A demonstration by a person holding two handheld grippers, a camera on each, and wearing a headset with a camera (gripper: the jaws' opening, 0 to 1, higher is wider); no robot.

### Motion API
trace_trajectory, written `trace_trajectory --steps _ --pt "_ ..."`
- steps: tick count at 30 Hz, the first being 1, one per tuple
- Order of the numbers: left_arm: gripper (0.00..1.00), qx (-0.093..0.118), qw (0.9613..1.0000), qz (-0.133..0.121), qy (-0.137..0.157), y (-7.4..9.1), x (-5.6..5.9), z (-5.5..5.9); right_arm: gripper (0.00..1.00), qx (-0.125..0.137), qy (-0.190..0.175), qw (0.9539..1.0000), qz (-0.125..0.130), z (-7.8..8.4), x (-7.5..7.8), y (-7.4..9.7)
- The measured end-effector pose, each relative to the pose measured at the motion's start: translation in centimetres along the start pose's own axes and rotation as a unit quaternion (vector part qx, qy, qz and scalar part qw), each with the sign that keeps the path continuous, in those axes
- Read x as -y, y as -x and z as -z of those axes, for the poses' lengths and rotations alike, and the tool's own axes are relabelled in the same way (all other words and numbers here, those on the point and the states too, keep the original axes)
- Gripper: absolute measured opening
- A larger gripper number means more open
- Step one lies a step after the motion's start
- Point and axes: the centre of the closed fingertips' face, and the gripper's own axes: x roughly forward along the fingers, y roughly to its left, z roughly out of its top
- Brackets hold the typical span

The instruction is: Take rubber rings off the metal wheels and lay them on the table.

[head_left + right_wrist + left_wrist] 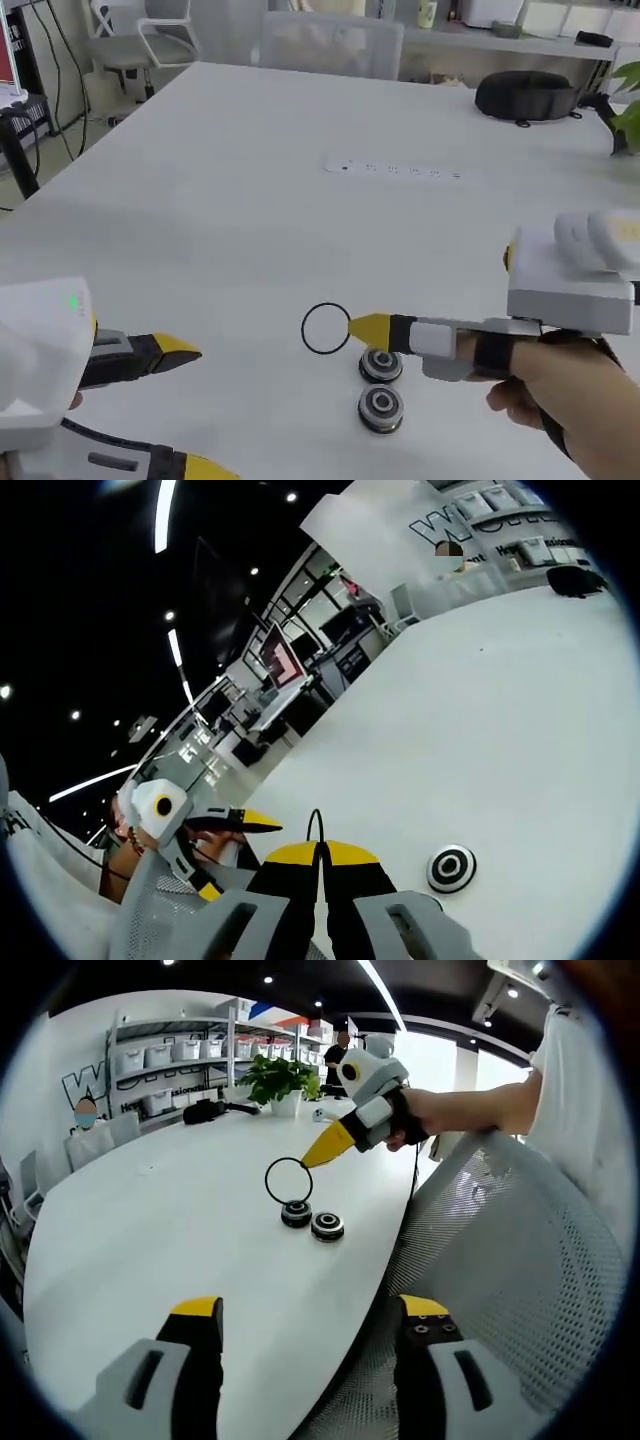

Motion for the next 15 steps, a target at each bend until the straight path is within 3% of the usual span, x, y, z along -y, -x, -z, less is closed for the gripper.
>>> trace_trajectory --steps 8,15 --pt "0.68 0.006 1.0000 0.001 0.005 0.0 0.1 -0.2 0.00 -0.019 0.014 0.9997 -0.004 0.6 -0.5 -1.3" --pt "0.68 0.008 0.9999 0.001 0.007 0.0 0.1 -0.3 0.00 -0.048 0.013 0.9988 0.001 1.7 0.7 -2.7"
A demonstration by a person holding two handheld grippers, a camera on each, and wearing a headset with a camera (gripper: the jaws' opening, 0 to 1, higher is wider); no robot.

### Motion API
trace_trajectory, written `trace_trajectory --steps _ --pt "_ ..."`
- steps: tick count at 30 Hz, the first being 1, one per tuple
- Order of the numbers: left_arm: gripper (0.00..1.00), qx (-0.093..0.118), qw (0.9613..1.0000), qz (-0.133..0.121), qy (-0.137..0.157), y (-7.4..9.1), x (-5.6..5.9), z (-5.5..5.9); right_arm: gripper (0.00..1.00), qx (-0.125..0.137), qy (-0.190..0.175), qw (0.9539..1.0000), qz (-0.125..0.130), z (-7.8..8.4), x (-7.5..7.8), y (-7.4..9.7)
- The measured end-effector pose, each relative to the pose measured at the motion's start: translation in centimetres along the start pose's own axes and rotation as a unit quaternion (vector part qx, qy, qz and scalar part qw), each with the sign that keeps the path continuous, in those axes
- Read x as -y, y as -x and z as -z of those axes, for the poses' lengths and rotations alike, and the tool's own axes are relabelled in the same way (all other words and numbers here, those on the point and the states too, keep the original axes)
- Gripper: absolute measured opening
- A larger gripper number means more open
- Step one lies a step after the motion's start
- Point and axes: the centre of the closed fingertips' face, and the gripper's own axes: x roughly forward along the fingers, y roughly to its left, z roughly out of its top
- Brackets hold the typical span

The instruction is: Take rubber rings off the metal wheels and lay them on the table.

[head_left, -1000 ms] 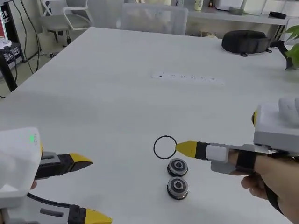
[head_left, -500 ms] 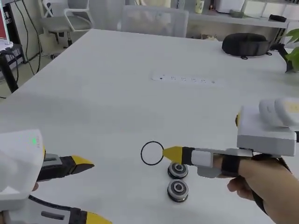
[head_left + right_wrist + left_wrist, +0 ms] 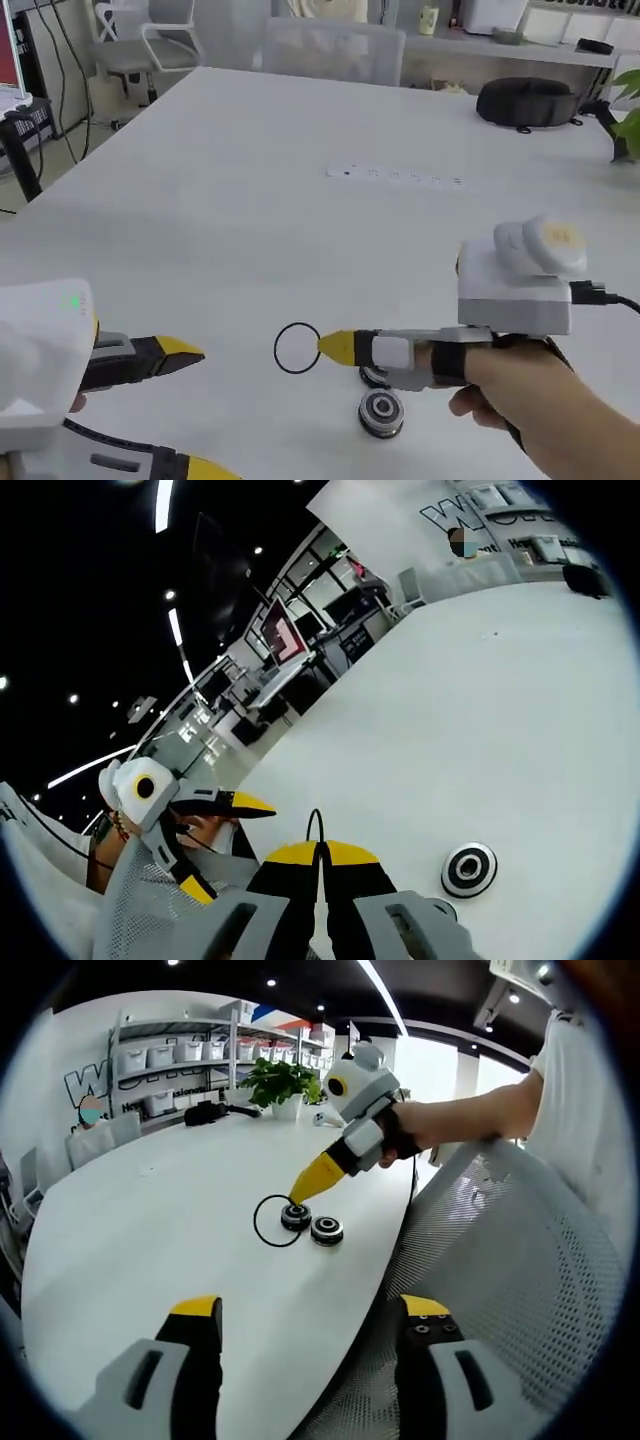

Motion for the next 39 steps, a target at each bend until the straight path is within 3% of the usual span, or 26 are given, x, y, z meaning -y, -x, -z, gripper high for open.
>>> trace_trajectory --steps 8,19,25,35,39 --pt "0.68 0.002 1.0000 0.001 0.001 0.0 0.1 0.0 0.00 -0.020 0.005 0.9998 0.008 1.6 1.0 -0.2" --pt "0.68 0.002 1.0000 -0.003 0.004 0.1 0.1 0.1 0.00 -0.047 0.008 0.9982 0.037 3.7 2.7 -0.6" --pt "0.67 0.012 0.9998 -0.009 0.014 0.2 -0.2 -0.1 0.00 -0.068 0.030 0.9961 0.049 4.7 3.1 -0.8" --pt "0.67 0.013 0.9996 -0.006 0.022 0.2 -0.1 -0.1 0.00 -0.081 0.044 0.9942 0.055 5.3 3.5 -0.9" --pt "0.67 0.015 0.9995 -0.005 0.026 0.1 -0.1 -0.2 0.00 -0.075 0.048 0.9943 0.058 5.1 3.7 -0.8"
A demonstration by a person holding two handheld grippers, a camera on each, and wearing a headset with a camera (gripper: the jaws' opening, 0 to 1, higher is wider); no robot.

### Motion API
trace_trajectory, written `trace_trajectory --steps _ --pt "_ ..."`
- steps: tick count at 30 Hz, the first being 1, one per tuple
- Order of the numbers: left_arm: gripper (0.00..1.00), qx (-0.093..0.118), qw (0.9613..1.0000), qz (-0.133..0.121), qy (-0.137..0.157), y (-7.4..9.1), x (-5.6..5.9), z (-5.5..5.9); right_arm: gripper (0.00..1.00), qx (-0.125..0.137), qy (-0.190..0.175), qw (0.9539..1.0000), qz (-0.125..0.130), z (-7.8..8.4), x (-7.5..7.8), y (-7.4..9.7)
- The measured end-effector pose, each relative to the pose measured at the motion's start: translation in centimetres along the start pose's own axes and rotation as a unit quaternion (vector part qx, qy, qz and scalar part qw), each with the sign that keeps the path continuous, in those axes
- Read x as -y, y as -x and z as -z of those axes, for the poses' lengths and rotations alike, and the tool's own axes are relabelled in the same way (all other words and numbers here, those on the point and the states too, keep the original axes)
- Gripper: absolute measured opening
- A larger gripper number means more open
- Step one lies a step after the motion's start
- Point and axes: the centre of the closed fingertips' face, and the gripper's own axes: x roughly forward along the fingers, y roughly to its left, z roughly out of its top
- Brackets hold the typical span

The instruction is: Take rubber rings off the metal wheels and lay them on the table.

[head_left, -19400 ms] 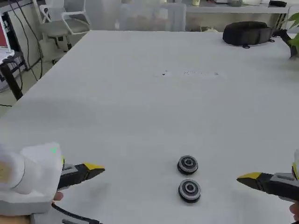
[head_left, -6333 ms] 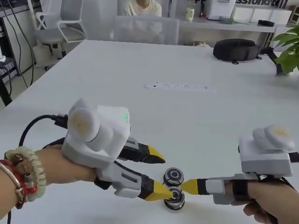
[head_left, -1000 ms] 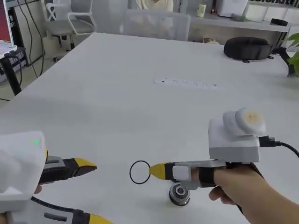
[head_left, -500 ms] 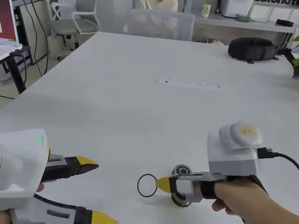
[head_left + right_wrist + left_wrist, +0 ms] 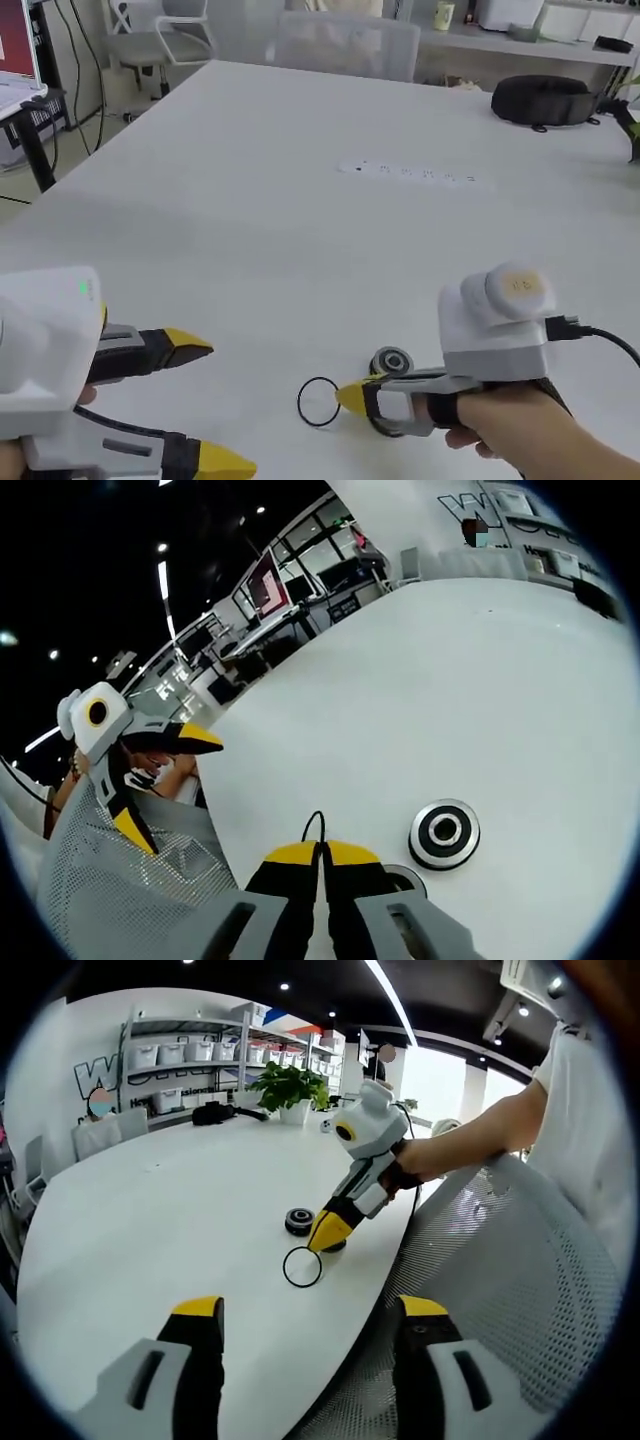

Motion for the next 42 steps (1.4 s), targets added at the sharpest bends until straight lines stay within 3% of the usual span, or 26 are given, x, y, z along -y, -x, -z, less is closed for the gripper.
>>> trace_trajectory --steps 14,28,33,38,42 --pt "0.67 -0.001 1.0000 0.000 0.001 -0.04 -0.04 0.05 0.05 -0.002 0.018 0.9998 0.009 -0.07 0.31 0.02" --pt "0.66 -0.002 1.0000 -0.003 0.001 0.01 -0.29 -0.06 0.14 -0.007 0.061 0.9977 0.028 -0.17 0.67 -0.02" --pt "0.66 -0.003 1.0000 -0.002 0.001 -0.02 -0.28 -0.01 0.17 -0.013 0.105 0.9939 0.030 -0.15 0.39 -0.18" --pt "0.66 -0.003 1.0000 -0.002 0.001 0.00 -0.32 -0.02 0.19 -0.024 0.152 0.9873 0.039 0.09 0.30 -0.39" --pt "0.66 -0.004 1.0000 -0.002 0.000 0.00 -0.32 0.01 0.22 -0.027 0.167 0.9845 0.046 0.09 0.51 -0.43"
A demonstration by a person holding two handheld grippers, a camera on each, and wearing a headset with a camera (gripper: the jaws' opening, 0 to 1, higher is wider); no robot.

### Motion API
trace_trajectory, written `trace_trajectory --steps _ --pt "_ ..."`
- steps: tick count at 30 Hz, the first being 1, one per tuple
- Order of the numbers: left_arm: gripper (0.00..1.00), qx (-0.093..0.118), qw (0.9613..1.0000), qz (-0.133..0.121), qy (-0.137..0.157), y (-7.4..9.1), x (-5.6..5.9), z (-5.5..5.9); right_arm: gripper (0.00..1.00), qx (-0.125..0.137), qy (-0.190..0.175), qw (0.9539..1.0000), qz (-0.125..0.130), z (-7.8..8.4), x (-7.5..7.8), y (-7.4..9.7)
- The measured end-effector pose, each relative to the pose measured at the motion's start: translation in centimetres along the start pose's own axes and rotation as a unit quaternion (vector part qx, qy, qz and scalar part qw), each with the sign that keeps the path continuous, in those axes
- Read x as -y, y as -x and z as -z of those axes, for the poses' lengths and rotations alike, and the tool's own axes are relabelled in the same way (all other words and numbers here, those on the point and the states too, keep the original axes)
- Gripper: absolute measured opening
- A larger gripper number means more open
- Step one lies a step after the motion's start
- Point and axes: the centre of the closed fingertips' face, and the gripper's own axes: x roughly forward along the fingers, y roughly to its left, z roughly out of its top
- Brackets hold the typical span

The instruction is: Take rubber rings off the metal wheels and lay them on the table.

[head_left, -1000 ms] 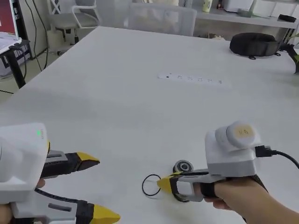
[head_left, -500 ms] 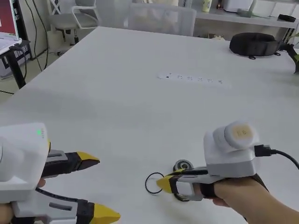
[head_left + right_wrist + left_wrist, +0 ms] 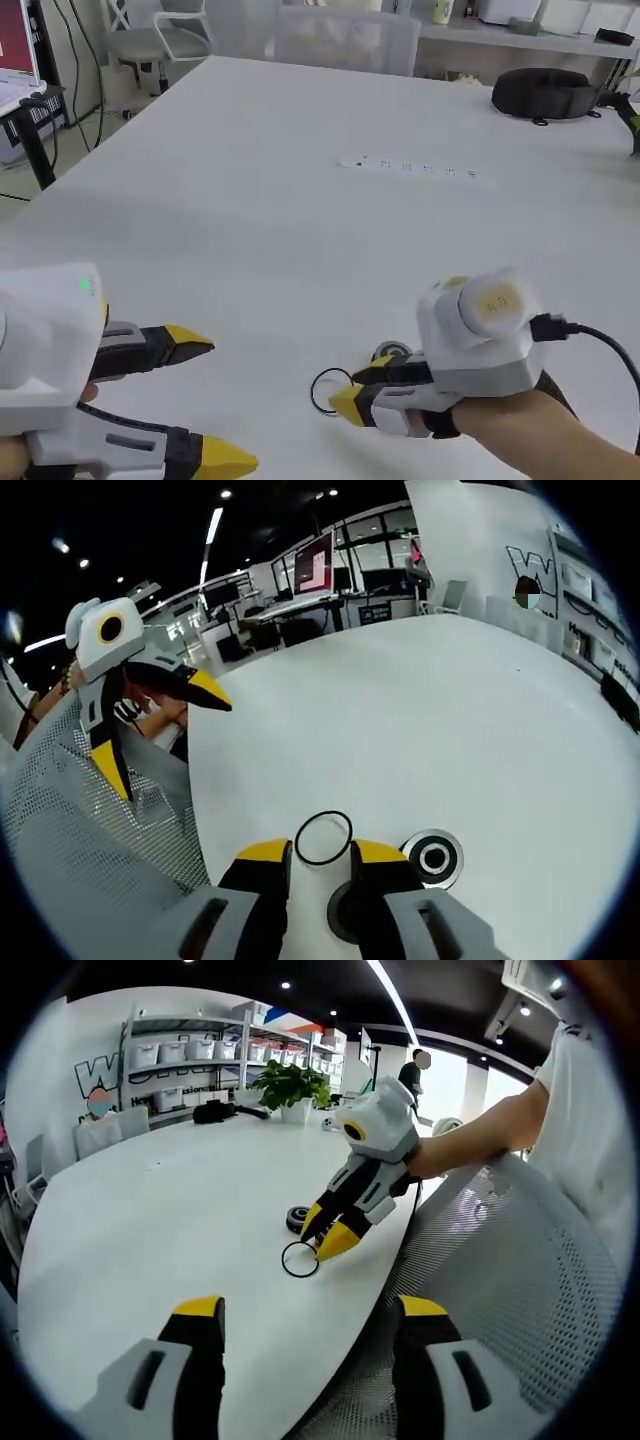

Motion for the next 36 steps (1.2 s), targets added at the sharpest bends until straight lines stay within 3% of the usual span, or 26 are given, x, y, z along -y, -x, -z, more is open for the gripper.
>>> trace_trajectory --steps 15,36 --pt "0.66 -0.008 0.9999 0.004 -0.007 -0.1 0.2 0.3 0.23 0.028 -0.009 0.9995 0.009 -1.5 0.7 0.9" --pt "0.66 -0.009 0.9999 0.006 -0.006 -0.1 0.2 0.4 0.23 0.086 -0.024 0.9958 0.022 -4.2 1.9 3.8"
